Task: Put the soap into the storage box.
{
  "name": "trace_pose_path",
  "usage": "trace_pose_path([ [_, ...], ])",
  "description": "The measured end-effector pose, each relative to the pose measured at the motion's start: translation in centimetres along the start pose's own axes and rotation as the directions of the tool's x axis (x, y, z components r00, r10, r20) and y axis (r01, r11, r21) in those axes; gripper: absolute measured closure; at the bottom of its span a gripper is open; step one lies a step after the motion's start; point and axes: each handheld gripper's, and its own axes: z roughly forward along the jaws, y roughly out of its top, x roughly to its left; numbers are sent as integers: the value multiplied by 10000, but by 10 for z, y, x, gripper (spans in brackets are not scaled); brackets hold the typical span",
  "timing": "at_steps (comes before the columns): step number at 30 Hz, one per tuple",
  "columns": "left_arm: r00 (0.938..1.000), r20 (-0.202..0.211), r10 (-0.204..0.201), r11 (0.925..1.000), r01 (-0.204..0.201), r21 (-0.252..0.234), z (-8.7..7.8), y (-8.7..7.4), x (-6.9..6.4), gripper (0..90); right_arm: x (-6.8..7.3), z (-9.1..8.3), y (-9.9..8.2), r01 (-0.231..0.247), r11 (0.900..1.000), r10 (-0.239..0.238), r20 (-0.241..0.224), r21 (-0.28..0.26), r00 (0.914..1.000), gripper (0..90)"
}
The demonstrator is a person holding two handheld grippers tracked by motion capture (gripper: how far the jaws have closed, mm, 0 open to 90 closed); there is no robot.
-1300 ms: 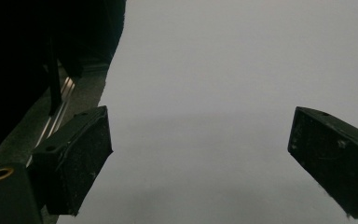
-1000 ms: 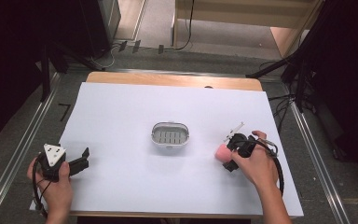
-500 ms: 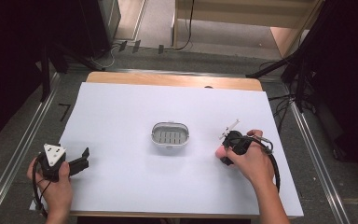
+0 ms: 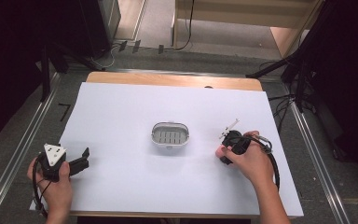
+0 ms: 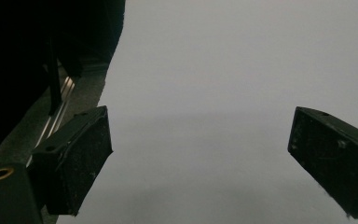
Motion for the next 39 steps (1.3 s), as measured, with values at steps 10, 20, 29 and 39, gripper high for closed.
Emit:
trace_pose_path([
  [10,10000,17,25,10000,-25,17,0,0,0,65,-1,0,1,288,9995,-286,-108,132,9995,390],
  [20,10000,43,-2,10000,2,69,1,0,0,65,-3,1,2,155,9998,-152,-229,118,9996,389],
  [29,10000,33,-1,10000,1,85,1,0,0,65,-4,1,3,142,9996,-133,-367,248,9992,391],
  [39,10000,28,26,10000,-26,19,1,0,0,65,-1,-11,11,957,9954,-953,-566,34,9938,392],
])
